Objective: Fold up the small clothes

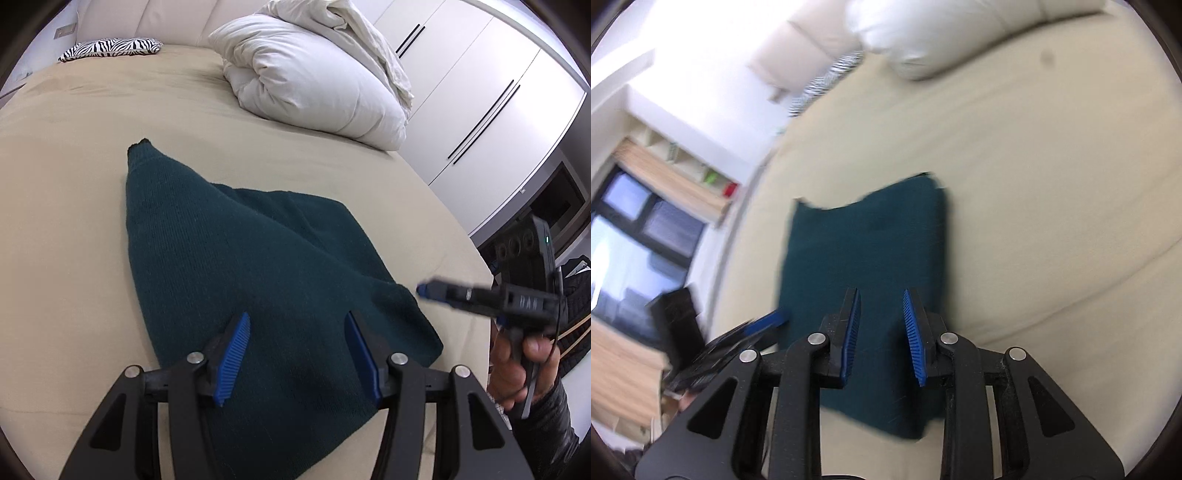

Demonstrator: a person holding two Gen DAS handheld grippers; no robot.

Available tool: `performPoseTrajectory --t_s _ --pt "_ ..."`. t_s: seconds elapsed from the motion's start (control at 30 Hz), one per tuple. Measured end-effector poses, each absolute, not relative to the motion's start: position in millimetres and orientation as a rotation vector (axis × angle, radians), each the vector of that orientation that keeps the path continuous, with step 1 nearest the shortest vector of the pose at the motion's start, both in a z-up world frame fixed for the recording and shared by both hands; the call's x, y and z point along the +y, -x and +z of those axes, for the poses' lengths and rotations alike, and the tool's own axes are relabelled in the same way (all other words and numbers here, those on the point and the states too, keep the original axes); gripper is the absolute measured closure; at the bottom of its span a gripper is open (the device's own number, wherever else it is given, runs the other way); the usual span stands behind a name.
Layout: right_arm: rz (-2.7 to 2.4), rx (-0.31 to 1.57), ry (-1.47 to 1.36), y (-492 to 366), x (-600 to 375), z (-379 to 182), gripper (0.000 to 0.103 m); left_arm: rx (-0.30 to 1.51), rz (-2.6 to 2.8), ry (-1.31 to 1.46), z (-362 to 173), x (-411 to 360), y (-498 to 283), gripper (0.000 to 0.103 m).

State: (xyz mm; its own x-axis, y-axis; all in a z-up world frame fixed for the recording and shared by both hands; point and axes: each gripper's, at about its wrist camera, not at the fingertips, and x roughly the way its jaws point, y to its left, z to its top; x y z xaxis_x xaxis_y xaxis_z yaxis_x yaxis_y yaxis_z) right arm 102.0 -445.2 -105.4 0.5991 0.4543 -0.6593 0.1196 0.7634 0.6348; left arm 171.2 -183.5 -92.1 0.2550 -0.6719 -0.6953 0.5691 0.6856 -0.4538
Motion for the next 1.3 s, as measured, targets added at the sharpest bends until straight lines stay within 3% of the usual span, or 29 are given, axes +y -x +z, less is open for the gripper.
performPoseTrajectory --t_s 0.17,0.3,0.67,0.83,1.07,1.3 --pt "0.200 1.083 -0.720 -89 -438 -160 0.082 1.021 -0.856 0.071 -104 -192 -174 0.046" --pt "0.249 0.988 -0.831 -63 -449 -184 0.084 1.027 -0.873 0.104 -110 -189 -179 0.046" --pt "0.217 1.032 -0.663 -30 -436 -171 0.084 1.003 -0.856 0.114 -95 -192 -198 0.046" --pt "0.125 1.060 -0.566 -19 -437 -141 0.080 1.043 -0.839 0.056 -111 -201 -204 0.046" --pt "0.271 0.933 -0.633 -64 -417 -90 0.079 1.060 -0.852 0.110 -117 -204 -208 0.046" --pt "0.274 1.045 -0.818 -153 -440 -139 0.080 1.098 -0.860 0.091 -119 -209 -216 0.046"
